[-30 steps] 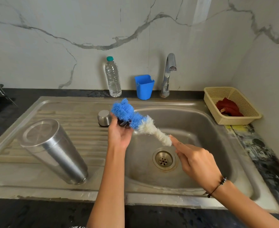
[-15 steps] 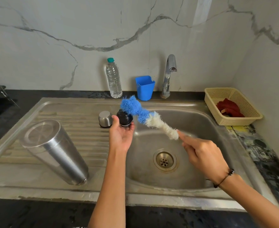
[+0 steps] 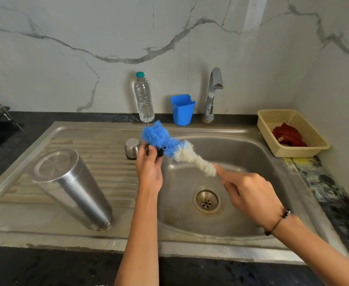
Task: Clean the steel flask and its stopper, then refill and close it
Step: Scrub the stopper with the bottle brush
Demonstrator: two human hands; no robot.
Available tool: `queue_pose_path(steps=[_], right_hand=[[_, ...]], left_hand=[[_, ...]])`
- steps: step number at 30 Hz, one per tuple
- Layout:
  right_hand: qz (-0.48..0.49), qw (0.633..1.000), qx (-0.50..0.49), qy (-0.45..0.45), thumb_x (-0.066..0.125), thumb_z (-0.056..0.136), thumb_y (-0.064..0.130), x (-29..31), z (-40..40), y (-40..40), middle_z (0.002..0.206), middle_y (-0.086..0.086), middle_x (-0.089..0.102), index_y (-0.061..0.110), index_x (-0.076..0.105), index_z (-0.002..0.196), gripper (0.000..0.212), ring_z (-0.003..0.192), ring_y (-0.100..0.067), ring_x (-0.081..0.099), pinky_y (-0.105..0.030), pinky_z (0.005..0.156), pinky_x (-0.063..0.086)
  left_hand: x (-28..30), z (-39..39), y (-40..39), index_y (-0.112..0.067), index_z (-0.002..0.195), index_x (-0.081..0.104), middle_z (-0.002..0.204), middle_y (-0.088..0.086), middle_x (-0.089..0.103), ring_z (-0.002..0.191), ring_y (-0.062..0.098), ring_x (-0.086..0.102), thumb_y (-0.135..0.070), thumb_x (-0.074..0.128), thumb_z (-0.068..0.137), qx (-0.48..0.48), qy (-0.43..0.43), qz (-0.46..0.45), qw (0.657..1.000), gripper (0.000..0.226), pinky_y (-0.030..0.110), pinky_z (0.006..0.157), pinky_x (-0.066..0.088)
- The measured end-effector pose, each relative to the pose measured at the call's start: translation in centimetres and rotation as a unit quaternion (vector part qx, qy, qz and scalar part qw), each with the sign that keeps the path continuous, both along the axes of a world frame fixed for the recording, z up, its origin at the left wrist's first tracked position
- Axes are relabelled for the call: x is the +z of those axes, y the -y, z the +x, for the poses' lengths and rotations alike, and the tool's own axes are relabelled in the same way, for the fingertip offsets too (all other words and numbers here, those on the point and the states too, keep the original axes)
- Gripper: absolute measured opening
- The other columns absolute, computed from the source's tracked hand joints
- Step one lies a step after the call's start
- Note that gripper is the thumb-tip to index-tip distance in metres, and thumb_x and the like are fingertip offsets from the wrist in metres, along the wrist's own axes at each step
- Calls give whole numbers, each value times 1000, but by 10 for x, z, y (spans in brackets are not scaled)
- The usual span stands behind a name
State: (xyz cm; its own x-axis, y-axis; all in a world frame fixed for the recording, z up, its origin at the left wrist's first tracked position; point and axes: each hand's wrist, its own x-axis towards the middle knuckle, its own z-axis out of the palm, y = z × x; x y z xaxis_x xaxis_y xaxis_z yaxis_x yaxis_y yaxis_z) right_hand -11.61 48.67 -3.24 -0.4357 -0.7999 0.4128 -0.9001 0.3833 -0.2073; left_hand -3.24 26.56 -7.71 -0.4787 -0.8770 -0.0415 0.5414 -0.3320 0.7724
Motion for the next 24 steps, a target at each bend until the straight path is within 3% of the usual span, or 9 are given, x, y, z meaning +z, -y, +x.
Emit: queue_pose_path(steps=[3,7,10,14,16,20,22,24], right_hand=[[34,999,-10,40,63,85,17,-6,2,-12,70,8,69,36,58,124,44,61,-28,64,-34,41,46],[12,994,-16,107,55,90,18,-11,1,-3,78,0,70,35,54,129,42,74,-35,64,-42,53,51],[-3,994,-13,110,55,89,17,-4,-1,5,70,-4,66,35,56,127,42,71,-38,62,-42,53,50],[33,991,18,128,51,91,22,-8,10,-3,76,-2,70,43,49,130,44,70,-34,63,-41,53,51],[13,987,23,160,51,92,20,-11,14,2,71,-2,68,42,51,129,43,69,-36,61,-40,55,50],[-8,987,20,157,50,93,21,-3,16,16,64,-5,60,38,55,127,39,68,-36,59,-39,56,45],[-18,990,30,137,50,91,22,-2,18,11,60,-3,62,36,58,124,37,58,-32,58,-38,50,46],[-33,984,25,172,51,91,20,-1,23,3,59,2,64,34,62,119,33,52,-25,58,-38,49,49]], left_hand=[[-6,7,12,-3,135,45,125,10,56,116,22,56,-11,45,99,35,-15,26,999,37,48,104,42],[5,-2,1,-9,127,50,126,9,57,116,22,58,-9,44,98,-25,-1,4,1000,29,40,100,48],[6,-5,-4,-12,118,55,117,7,62,107,20,62,-10,44,98,-34,-39,49,997,23,36,93,52],[-1,8,9,-15,103,60,108,5,62,100,19,60,-5,40,99,11,-92,110,990,23,29,70,57],[2,5,5,-15,107,60,100,2,66,93,16,63,-1,38,97,-17,-87,95,991,28,29,75,55],[11,-5,-10,-14,107,60,80,-2,66,75,12,63,8,38,90,-39,-82,95,991,36,25,72,54],[8,0,-4,-16,101,62,81,-2,66,77,13,62,8,38,89,-15,-88,107,990,36,25,74,53],[5,5,3,-17,97,63,87,0,65,84,15,61,6,37,91,13,-90,121,988,34,30,83,50]])
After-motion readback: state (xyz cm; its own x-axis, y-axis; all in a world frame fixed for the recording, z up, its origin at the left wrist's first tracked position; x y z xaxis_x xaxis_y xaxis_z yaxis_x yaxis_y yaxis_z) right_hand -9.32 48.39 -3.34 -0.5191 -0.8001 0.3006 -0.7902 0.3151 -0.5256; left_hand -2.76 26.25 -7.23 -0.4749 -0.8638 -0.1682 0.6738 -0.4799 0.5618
